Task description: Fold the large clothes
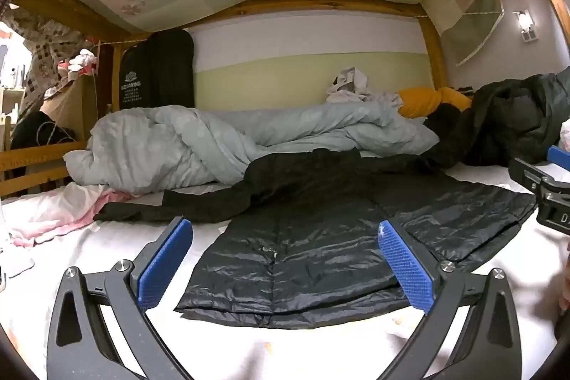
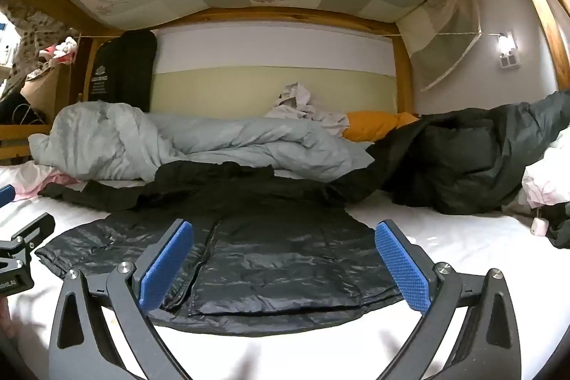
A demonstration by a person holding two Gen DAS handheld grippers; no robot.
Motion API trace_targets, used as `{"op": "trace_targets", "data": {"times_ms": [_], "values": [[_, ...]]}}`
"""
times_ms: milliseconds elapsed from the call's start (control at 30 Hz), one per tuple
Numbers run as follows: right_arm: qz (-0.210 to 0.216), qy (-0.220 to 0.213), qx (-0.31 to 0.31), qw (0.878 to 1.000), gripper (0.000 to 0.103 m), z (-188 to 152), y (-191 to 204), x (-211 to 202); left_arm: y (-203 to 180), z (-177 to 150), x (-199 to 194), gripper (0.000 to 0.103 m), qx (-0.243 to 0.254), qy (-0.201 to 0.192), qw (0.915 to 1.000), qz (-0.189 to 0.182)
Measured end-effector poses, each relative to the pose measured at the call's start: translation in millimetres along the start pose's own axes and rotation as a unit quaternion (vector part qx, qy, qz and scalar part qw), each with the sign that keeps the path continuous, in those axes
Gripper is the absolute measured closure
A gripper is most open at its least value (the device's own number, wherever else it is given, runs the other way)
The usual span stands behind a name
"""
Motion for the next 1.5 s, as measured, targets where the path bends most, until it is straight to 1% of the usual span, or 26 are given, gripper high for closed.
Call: {"op": "trace_targets", "data": {"times_ms": [33, 100, 133, 200, 300, 333, 400, 433, 533, 600, 700, 833, 1100, 1367, 1500], "values": [[0.002, -0.001, -0.001, 1.000, 0.000, 0.1, 0.1, -0.3, -0.8, -0.4, 1.3, 0.000, 0.000, 0.004, 1.0000, -0.002], [0.006, -0.003, -0.005, 1.000, 0.000, 0.4, 0.5, -1.1, -2.8, -0.6, 2.8, 0.000, 0.005, 0.006, 0.9999, 0.008], [0.004, -0.003, -0.006, 1.000, 0.000, 0.0, -0.2, -0.9, -7.9, 6.3, 0.6, 0.000, 0.007, 0.003, 0.9999, 0.010], [-0.006, -0.002, -0.006, 1.000, 0.000, 2.5, -2.3, -1.0, -5.2, 11.6, -5.4, 0.000, 0.003, -0.006, 0.9999, 0.009], [-0.003, -0.010, -0.013, 1.000, 0.000, 5.2, -2.1, -6.4, -5.1, 7.8, -6.4, 0.000, -0.009, -0.015, 0.9998, -0.004], [-0.011, -0.008, -0.012, 1.000, 0.000, 4.9, -5.1, -5.9, -3.0, 8.3, -8.6, 0.000, -0.012, -0.020, 0.9997, -0.005], [-0.034, -0.008, -0.028, 0.999, 0.000, 4.4, 2.7, -7.0, 3.3, 6.3, -12.6, 0.000, -0.019, -0.028, 0.9994, 0.003], [-0.033, -0.011, -0.029, 0.999, 0.000, 4.6, 5.0, -9.6, 4.2, 6.1, -11.9, 0.000, -0.020, -0.026, 0.9995, 0.001], [-0.009, -0.002, -0.036, 0.999, 0.000, 3.8, 10.4, -10.0, 3.8, 4.4, -6.8, 0.000, -0.023, -0.016, 0.9996, -0.005], [-0.010, -0.007, -0.049, 0.999, 0.000, 3.6, 14.8, -12.0, 4.6, 4.3, -5.8, 0.000, -0.024, -0.014, 0.9996, 0.001], [-0.010, -0.016, -0.058, 0.998, 0.000, 4.2, 18.4, -16.2, 6.1, 3.2, -5.1, 0.000, -0.029, -0.012, 0.9995, -0.005], [-0.013, -0.009, -0.053, 0.998, 0.000, 2.3, 17.6, -15.1, 5.2, 2.7, -6.8, 0.000, -0.023, -0.014, 0.9996, -0.003], [-0.037, 0.006, -0.022, 0.999, 0.000, 1.5, 2.3, -9.0, -6.9, 5.0, -16.8, 0.000, 0.005, -0.038, 0.9992, 0.005], [-0.039, 0.007, -0.020, 0.999, 0.000, -2.3, 0.7, -7.1, -7.9, 4.2, -13.0, 0.000, 0.012, -0.030, 0.9995, 0.001], [-0.038, 0.008, -0.033, 0.999, 0.000, -3.5, 3.8, -5.8, -8.6, 4.3, -12.6, 0.000, 0.013, -0.029, 0.9995, 0.001]]}}
Point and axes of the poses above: each gripper's, at about its wrist camera, not at the fingertips, and x roughly the way its jaws point, y to its left, z to its top, the point moved 2 cm from there along x, roughly the way its jaws point, and after that the axes turned 14 degrees about -y, right-handed, at the moved point
